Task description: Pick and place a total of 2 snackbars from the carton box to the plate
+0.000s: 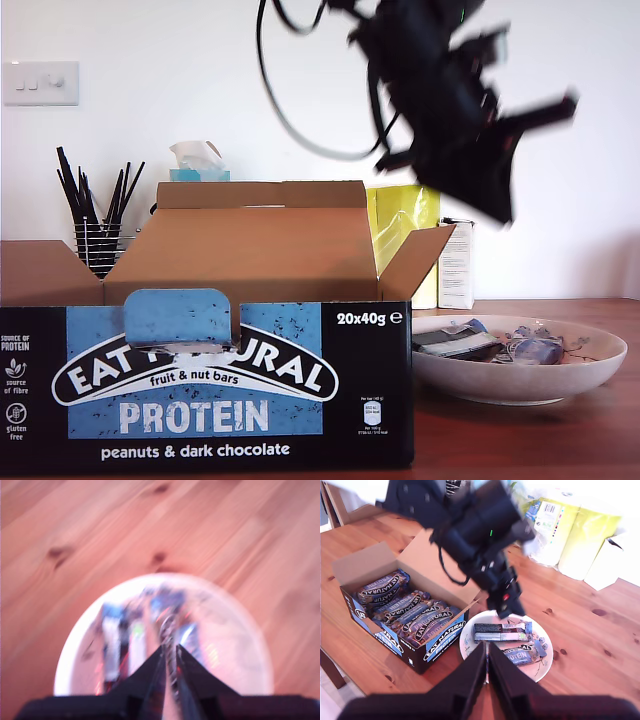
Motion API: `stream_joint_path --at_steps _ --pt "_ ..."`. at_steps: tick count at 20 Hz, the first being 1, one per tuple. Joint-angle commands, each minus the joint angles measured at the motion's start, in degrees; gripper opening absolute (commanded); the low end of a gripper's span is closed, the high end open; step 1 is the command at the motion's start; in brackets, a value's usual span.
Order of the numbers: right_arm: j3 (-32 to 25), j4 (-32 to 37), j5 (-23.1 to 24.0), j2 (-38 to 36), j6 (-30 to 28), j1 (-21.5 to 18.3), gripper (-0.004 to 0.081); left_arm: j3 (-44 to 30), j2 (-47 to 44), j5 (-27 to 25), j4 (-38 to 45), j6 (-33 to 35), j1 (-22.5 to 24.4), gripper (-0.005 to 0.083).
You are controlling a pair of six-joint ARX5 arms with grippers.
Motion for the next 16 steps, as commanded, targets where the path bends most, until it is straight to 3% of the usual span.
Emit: stream_joint_path --at_steps 1,5,8,16 --pt "-0.94 1.7 -0.04 0.26 0.09 0.15 -0.0013 -0.37 -2.05 1.62 -1.53 0.83 -0.76 -0.0019" --pt "-2.47 6.16 0.09 0.26 1.86 0.15 -0.0013 -0.9 -5.51 1.29 -7.78 3.93 -0.79 -0.0019" --pt "-7.1 11.19 0.55 0.26 3.19 0.09 -0.0013 -5.38 -8.35 1.27 -7.28 4.57 0.52 -0.0019" --pt "-21.75 33.16 3.54 2.58 10.54 -1.46 -0.0013 -35.58 -30.93 1.22 12.41 4.48 5.7 -0.0019"
